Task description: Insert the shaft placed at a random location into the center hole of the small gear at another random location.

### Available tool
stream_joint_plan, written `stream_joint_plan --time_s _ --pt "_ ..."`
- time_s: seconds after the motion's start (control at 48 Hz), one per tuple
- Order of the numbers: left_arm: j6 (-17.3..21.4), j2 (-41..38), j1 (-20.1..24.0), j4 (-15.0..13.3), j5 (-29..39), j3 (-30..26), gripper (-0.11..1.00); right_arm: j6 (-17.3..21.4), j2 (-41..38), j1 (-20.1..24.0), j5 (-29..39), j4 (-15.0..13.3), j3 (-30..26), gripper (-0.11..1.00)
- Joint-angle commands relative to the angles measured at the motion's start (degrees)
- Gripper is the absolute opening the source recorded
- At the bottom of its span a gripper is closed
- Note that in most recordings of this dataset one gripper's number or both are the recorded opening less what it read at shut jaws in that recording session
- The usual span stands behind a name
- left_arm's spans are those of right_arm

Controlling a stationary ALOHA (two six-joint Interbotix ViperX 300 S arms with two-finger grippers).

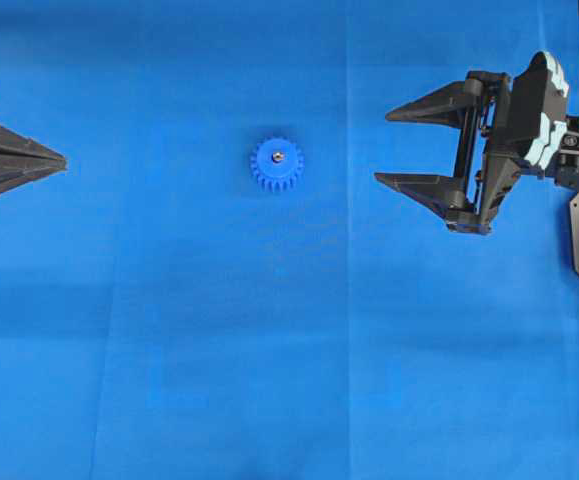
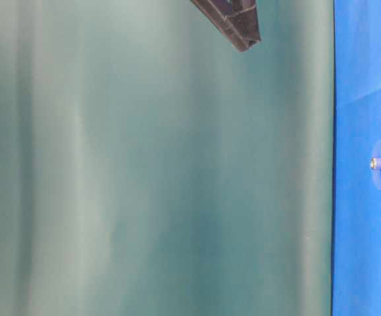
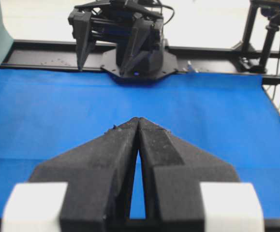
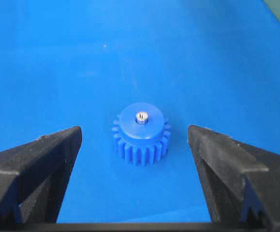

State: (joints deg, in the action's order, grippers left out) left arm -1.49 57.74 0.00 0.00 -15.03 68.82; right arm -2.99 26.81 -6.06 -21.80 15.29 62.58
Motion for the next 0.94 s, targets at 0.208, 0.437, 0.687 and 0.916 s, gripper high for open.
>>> stream_joint_plan --time_s 0.208,0.437,0.687,0.916 --pt "0.4 -0.2 0.2 0.2 -0.3 -0.6 0.00 0.0 0.5 0.1 -0.2 0.1 -0.6 0.79" --pt "0.4 -0.2 0.2 0.2 -0.4 -0.6 0.00 0.0 0.5 0.1 0.0 0.0 -0.7 0.79" --pt "0.4 -0.2 0.2 0.1 -0.3 -0.6 0.00 -0.1 0.5 0.1 1.8 0.0 -1.3 0.79" --pt "0.4 -0.2 0.2 0.1 -0.2 -0.6 0.00 -0.2 0.5 0.1 2.2 0.0 -1.7 0.79"
